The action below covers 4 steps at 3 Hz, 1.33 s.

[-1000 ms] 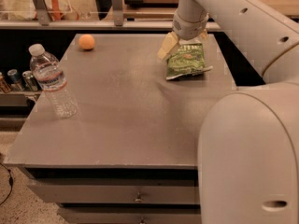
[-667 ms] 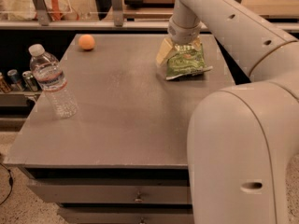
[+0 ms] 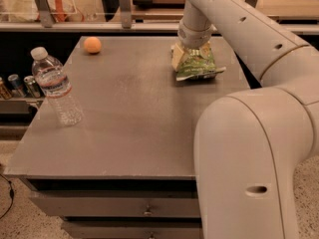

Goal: Pick green jalapeno chip bag

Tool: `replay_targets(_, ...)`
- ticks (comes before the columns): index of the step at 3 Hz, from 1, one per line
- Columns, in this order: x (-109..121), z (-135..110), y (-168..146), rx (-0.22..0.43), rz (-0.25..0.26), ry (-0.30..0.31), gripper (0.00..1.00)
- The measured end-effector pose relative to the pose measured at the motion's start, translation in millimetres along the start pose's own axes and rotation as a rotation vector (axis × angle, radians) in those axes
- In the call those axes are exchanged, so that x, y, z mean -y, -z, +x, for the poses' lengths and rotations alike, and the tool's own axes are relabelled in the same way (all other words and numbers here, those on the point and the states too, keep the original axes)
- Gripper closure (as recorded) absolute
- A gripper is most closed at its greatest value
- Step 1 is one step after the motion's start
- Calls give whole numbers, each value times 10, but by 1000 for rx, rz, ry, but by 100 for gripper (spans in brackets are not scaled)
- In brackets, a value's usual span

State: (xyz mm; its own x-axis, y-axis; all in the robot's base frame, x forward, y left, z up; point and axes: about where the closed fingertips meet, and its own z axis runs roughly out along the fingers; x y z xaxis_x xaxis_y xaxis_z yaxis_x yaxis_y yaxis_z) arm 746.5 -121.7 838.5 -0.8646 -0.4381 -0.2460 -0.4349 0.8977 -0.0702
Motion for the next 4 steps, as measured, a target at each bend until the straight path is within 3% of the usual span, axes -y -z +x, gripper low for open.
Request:
replay_targets(1,1,-5,18,0,0,0,85)
replay_targets(2,2,-6,22,0,0,0,100)
replay_targets(3,2,-6,23,0,1,0,100)
replay_targets(4,4,-87,506,49,58,35,100)
